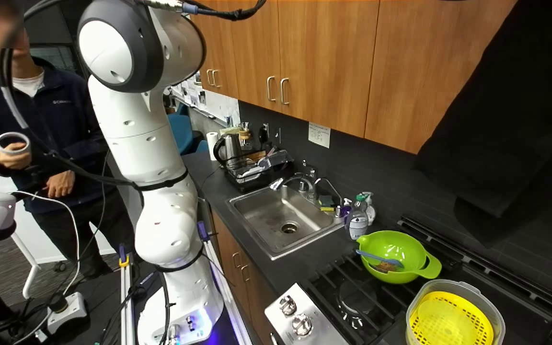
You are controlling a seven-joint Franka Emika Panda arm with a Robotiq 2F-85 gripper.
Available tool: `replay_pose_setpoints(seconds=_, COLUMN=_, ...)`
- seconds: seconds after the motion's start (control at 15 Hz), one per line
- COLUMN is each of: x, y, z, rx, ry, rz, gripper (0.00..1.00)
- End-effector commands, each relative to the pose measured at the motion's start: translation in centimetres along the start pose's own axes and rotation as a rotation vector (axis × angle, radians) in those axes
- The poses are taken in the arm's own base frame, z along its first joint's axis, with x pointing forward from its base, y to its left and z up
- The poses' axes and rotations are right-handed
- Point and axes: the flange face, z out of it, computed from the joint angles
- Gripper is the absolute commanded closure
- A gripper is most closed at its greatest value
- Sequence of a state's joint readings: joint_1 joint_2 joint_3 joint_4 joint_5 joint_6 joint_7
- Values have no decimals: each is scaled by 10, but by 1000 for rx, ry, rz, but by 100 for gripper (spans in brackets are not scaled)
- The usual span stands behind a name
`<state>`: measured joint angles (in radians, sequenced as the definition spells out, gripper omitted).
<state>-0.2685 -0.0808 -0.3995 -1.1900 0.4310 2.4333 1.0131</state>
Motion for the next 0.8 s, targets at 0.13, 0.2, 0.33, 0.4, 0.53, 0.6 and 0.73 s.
replay_pose_setpoints(seconds=0.13, x=0, y=0, z=0, rx=1, ry=0, rz=0, gripper=97)
replay_pose_setpoints(seconds=0.2, x=0, y=0, z=0, rx=0, ry=0, rz=0, gripper=97)
replay_pose_setpoints(seconds=0.33, x=-10, y=-6, z=1, rx=13, ry=-8, rz=-27, gripper=99)
replay_pose_setpoints(seconds=0.4, x=-15, y=-8, z=1, rx=16, ry=-12, rz=-42, gripper=99)
replay_pose_setpoints(seconds=0.53, x=-23, y=-14, z=-1, rx=22, ry=-19, rz=-79, gripper=99)
replay_pose_setpoints(seconds=0.6, x=-26, y=-17, z=-3, rx=27, ry=-19, rz=-102, gripper=99)
replay_pose_setpoints(seconds=0.73, x=-34, y=-27, z=-11, rx=42, ry=-19, rz=-157, gripper=99)
